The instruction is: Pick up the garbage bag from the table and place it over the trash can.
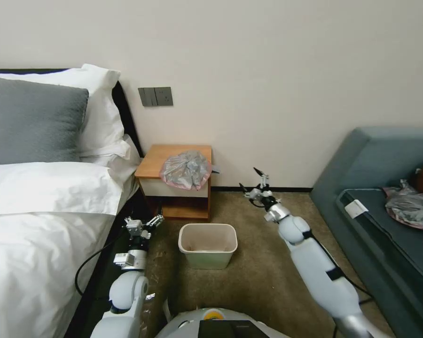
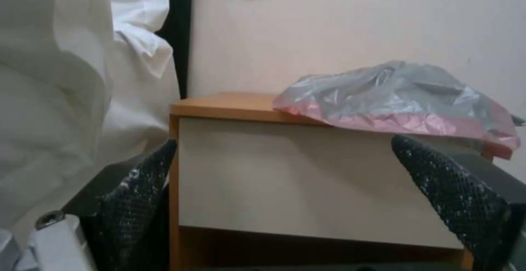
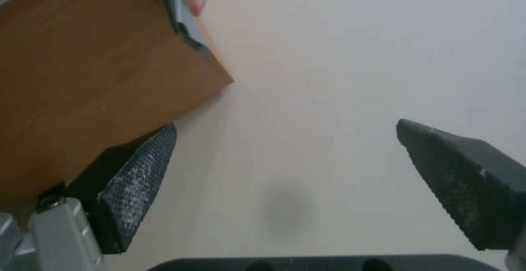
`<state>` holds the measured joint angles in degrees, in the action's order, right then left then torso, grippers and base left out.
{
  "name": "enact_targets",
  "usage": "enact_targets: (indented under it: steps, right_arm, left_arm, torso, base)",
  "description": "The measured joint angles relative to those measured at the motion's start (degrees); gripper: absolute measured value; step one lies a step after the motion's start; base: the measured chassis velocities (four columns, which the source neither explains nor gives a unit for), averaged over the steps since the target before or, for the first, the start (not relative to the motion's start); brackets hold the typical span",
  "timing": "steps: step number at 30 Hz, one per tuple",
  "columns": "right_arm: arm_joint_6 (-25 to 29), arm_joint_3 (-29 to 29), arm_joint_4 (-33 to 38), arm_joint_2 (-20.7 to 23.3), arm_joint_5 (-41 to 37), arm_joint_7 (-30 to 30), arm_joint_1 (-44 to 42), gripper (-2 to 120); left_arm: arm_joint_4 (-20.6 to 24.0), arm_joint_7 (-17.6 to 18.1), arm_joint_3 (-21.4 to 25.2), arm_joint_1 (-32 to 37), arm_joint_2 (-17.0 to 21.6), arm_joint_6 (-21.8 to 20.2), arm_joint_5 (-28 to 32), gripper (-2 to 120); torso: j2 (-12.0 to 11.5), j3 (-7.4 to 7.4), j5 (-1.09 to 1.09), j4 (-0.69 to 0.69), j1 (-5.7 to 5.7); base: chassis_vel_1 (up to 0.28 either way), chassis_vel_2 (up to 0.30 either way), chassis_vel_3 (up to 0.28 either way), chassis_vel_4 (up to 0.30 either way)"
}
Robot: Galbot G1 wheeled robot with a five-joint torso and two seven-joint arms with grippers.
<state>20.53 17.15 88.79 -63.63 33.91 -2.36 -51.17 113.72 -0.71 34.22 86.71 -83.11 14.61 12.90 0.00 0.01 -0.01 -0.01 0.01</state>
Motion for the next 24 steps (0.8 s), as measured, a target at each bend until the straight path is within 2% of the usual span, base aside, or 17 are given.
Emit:
enact_targets:
  steps: [14,24]
  right_arm:
    - [1.5,-8.9,-10.9,-1.0,1.2,-0.2,12.9,100]
    - [4.2,-14.3,-18.9,-4.2,4.2,0.0,19.3,100]
  left_arm:
    - [-1.3,0.0,-0.6,-0.7,-0.9,0.2,-0.3,100]
    - [-1.8,0.1,-1.3,-0.9,-1.6,0.4,-0.9,100]
  torso:
    - [0.0,0.0,0.0,0.01,-0.01]
    - [0.0,0.0,0.01,0.01,-0.01]
  base:
    - [0.0,0.0,0.0,0.0]
    - [0.0,0.0,0.0,0.0]
